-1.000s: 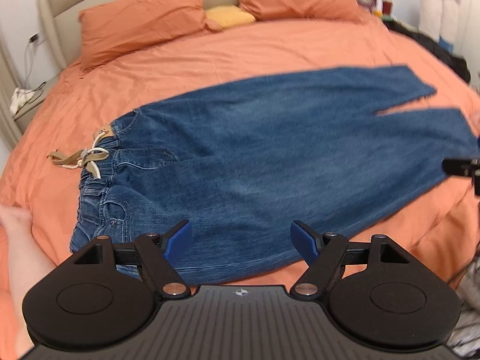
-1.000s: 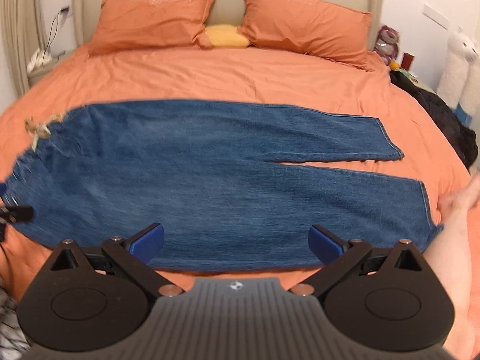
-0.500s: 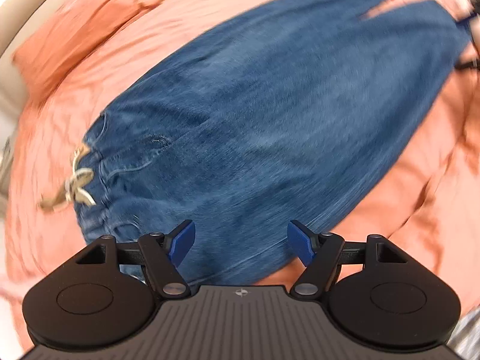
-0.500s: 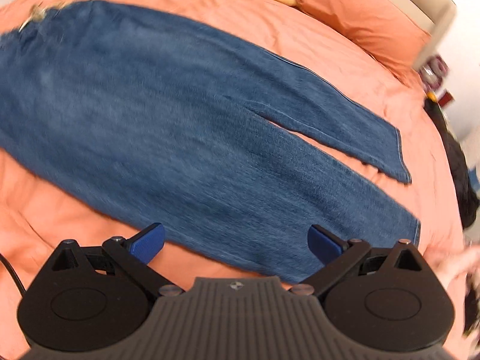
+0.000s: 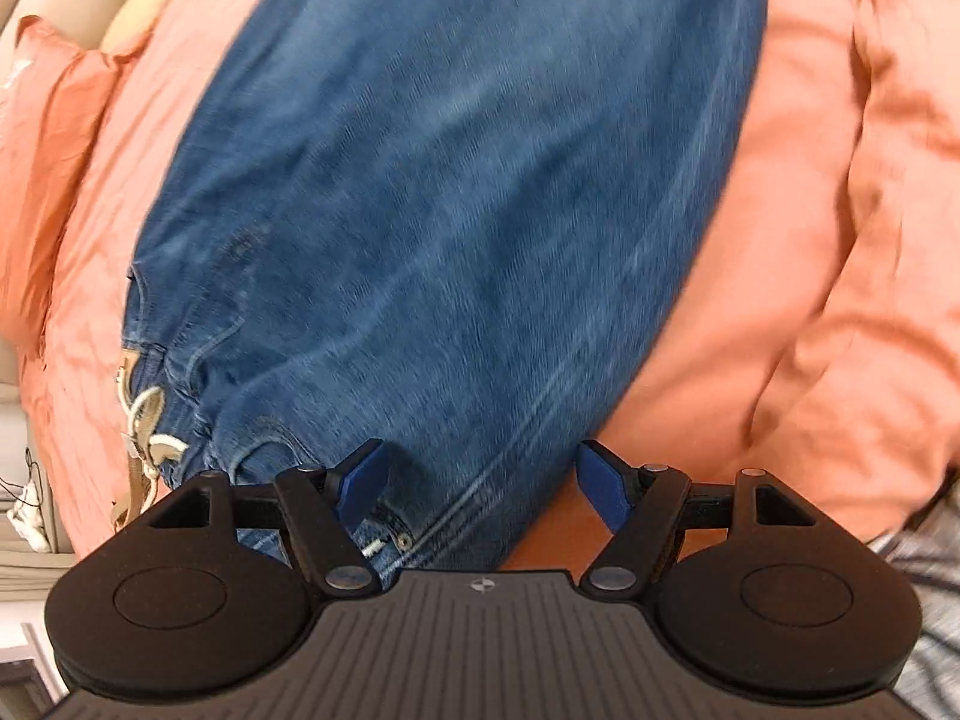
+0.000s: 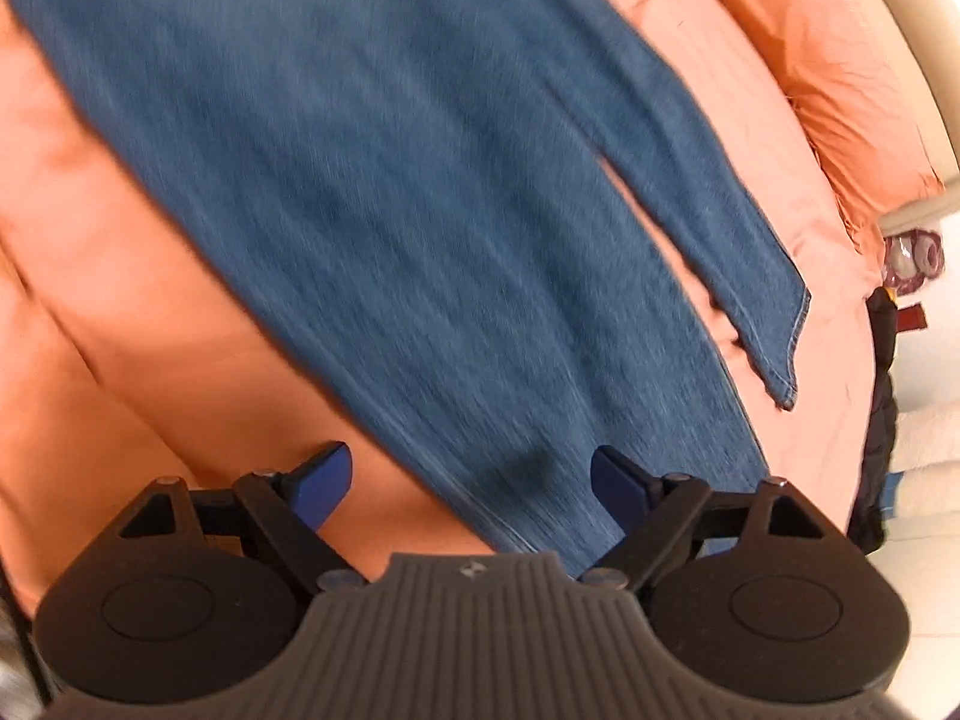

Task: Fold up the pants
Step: 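Lower both grippers to the jeans waistband and close on the fabric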

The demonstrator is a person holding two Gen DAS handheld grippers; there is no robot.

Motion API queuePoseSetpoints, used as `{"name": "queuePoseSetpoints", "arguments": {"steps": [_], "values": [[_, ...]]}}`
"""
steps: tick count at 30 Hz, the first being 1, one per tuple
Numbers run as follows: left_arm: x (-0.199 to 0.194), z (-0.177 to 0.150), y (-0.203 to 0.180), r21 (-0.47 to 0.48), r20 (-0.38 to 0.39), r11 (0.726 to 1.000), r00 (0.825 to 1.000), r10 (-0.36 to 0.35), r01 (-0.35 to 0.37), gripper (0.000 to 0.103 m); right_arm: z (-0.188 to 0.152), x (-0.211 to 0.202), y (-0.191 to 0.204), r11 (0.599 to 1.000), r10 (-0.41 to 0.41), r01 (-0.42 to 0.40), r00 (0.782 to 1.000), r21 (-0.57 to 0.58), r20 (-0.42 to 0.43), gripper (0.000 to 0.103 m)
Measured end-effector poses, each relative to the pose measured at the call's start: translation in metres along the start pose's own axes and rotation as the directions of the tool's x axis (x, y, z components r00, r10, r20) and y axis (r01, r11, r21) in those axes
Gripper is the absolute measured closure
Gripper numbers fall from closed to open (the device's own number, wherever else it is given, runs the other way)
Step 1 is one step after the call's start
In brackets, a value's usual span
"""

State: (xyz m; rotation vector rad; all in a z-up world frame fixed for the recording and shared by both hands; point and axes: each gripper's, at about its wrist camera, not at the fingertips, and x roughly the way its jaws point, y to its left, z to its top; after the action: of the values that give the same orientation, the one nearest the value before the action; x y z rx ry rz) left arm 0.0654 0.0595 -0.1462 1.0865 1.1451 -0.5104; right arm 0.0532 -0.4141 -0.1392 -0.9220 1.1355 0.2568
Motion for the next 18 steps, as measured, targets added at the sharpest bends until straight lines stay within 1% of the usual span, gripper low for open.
{"name": "queuePoseSetpoints", "arguments": {"steps": [1, 3, 5, 6, 7, 9, 11, 12, 13, 14, 15, 16, 17, 18], "values": [[0.005, -0.003, 0.0, 0.002, -0.013, 1.0, 1.0, 0.001, -0.001, 0.019, -0.004, 0.006, -0.002, 1.0, -0.01, 0.01, 1.0, -0.011, -0.012, 0.021], [0.013, -0.009, 0.003, 0.0, -0.036, 1.0, 0.999, 0.0, 0.0, 0.019, -0.011, 0.015, -0.012, 1.0, -0.016, 0.017, 0.999, 0.004, -0.032, 0.021], [0.021, -0.015, 0.008, -0.017, -0.055, 1.0, 0.998, -0.005, 0.004, 0.016, -0.016, 0.022, -0.021, 0.999, -0.027, 0.028, 0.999, 0.022, -0.042, 0.021], [0.023, -0.017, 0.01, -0.03, -0.063, 1.0, 0.998, -0.008, 0.006, 0.012, -0.019, 0.025, -0.025, 0.999, -0.035, 0.036, 0.998, 0.022, -0.049, 0.021], [0.026, -0.02, 0.014, -0.039, -0.073, 0.999, 0.997, -0.014, 0.011, 0.012, -0.021, 0.028, -0.028, 0.999, -0.043, 0.045, 0.998, 0.02, -0.055, 0.021], [0.027, -0.023, 0.016, -0.034, -0.082, 0.999, 0.996, -0.02, 0.017, 0.011, -0.026, 0.033, -0.035, 0.999, -0.04, 0.041, 0.997, 0.027, -0.064, 0.021], [0.029, -0.026, 0.017, -0.026, -0.099, 1.0, 0.995, -0.005, 0.003, 0.01, -0.03, 0.037, -0.041, 0.999, -0.034, 0.037, 0.997, 0.039, -0.069, 0.021], [0.03, -0.027, 0.016, -0.027, -0.105, 1.0, 0.994, 0.007, -0.01, 0.01, -0.031, 0.039, -0.043, 0.998, -0.037, 0.039, 0.997, 0.039, -0.069, 0.022], [0.031, -0.027, 0.016, -0.036, -0.107, 0.999, 0.994, 0.022, -0.026, 0.011, -0.032, 0.041, -0.044, 0.998, -0.038, 0.041, 0.997, 0.039, -0.071, 0.027], [0.031, -0.026, 0.013, -0.046, -0.104, 0.998, 0.994, 0.038, -0.043, 0.015, -0.033, 0.042, -0.046, 0.998, -0.034, 0.037, 0.997, 0.044, -0.074, 0.031], [0.03, -0.026, 0.012, -0.058, -0.095, 0.996, 0.994, 0.056, -0.061, 0.032, -0.034, 0.042, -0.047, 0.998, -0.025, 0.029, 0.997, 0.051, -0.076, 0.039], [0.025, -0.027, 0.011, -0.074, -0.073, 0.994, 0.994, 0.079, -0.085, 0.048, -0.035, 0.042, -0.048, 0.998, -0.016, 0.02, 0.997, 0.054, -0.073, 0.044], [0.022, -0.027, 0.012, -0.097, -0.052, 0.991, 0.995, 0.087, -0.092, 0.055, -0.035, 0.041, -0.048, 0.999, -0.019, 0.022, 0.997, 0.049, -0.068, 0.044], [0.018, -0.027, 0.013, -0.134, -0.035, 0.987, 0.996, 0.08, -0.084, 0.066, -0.036, 0.04, -0.047, 0.999, -0.028, 0.03, 0.998, 0.041, -0.061, 0.044]]}}
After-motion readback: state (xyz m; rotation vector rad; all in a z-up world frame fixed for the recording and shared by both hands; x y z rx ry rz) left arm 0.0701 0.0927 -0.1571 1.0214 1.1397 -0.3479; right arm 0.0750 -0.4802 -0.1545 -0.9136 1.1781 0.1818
